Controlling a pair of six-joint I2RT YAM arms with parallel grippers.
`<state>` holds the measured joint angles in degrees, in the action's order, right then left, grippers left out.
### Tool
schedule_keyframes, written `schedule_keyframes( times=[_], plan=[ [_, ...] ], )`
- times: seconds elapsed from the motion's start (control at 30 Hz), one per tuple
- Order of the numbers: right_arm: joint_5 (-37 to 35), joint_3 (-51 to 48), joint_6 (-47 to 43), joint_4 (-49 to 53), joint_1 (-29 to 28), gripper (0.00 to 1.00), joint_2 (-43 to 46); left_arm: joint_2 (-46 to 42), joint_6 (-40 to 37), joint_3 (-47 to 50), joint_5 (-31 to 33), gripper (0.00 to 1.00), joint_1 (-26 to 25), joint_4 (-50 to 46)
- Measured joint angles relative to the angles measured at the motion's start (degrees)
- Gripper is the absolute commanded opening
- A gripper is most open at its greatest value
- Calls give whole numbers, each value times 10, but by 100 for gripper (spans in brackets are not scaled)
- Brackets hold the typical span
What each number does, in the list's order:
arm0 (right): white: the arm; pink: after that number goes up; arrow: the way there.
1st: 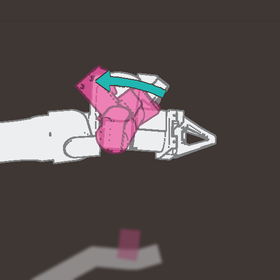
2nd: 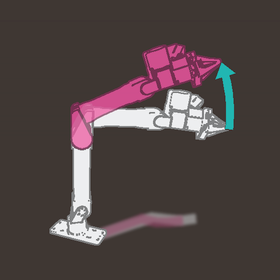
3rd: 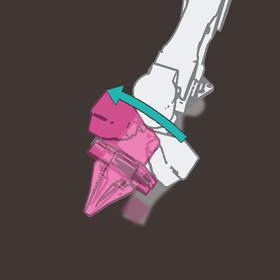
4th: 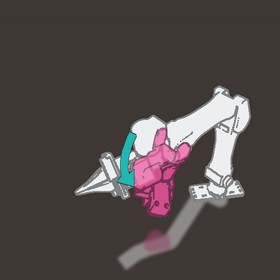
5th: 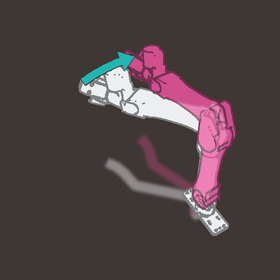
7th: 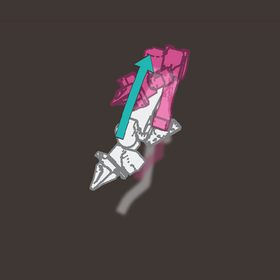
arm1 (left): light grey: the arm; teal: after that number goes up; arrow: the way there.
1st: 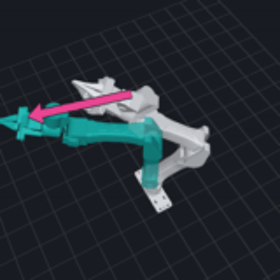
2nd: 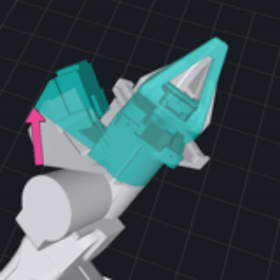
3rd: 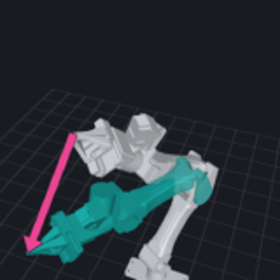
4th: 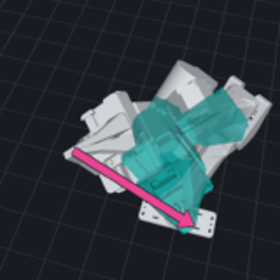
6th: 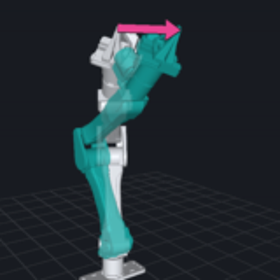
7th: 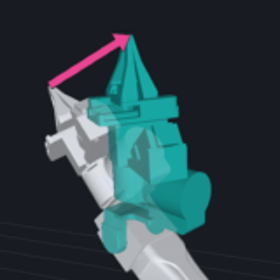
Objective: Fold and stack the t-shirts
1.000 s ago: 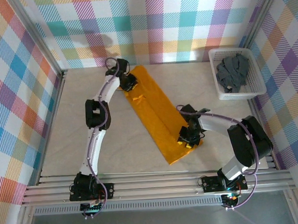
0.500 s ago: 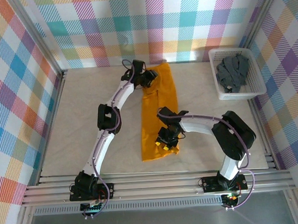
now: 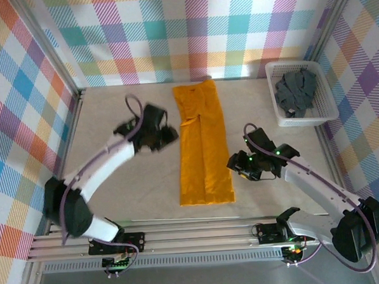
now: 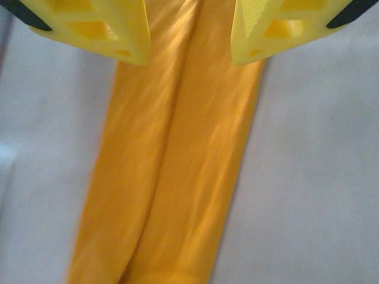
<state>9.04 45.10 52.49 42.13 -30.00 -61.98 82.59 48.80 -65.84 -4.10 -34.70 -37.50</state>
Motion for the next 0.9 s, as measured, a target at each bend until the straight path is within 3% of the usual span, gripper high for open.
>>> schedule_keyframes(
  times=[0.13,0.27,0.5,0.77,0.9],
  plan=[
    [35,-66,-47,11,7,50,13,-24,68,213,-15,46,-132,49],
    [59,-101,-66,7,7,49,5,-24,120,254,-2,46,-204,59],
    [80,-123,-69,-25,7,49,2,-11,165,254,28,44,-237,136],
    [84,-127,-62,-45,-3,46,-23,20,177,253,34,12,-240,155],
    [84,-127,-59,-53,-20,43,-61,19,179,253,38,6,-241,150]
  ],
)
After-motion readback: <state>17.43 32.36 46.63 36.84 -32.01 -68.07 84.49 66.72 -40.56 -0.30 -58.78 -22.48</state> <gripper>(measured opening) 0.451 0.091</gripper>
